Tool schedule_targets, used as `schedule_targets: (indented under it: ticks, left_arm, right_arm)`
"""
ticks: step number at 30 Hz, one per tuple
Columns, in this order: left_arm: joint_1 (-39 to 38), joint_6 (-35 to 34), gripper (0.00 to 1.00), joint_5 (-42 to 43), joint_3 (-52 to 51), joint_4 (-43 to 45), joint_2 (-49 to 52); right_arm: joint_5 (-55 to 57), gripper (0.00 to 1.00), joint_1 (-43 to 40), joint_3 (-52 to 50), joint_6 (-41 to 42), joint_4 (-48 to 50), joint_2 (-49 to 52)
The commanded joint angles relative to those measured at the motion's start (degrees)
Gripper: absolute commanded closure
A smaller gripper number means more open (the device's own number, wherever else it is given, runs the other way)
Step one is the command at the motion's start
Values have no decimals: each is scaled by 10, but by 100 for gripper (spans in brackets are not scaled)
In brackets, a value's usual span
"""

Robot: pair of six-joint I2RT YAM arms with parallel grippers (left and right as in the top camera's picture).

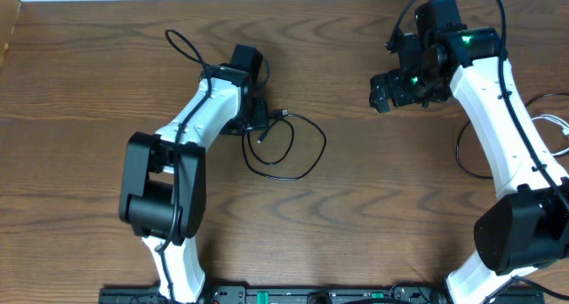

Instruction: Untangle cables

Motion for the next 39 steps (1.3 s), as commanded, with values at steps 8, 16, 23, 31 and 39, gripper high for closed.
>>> schedule_targets:
  ticks: [8,16,23,31,39]
  left_arm:
    - [0,6,42,-62,-8,28,19]
    - [0,-12,43,-42,-45,45,20]
    - [0,-13,81,-30,-48,36,20]
    - [0,-12,93,-25,-24,5,-19]
    - [0,-12,93,139,7,3,-190]
  right_arm:
    - [6,1,3,-4,9,-3,1]
    - [6,1,3,-4,9,-6,1]
    - [6,1,3,-4,9,-6,1]
    - [5,1,3,-4,9,-6,1]
    - [-22,1,15,-4,7,-3,1]
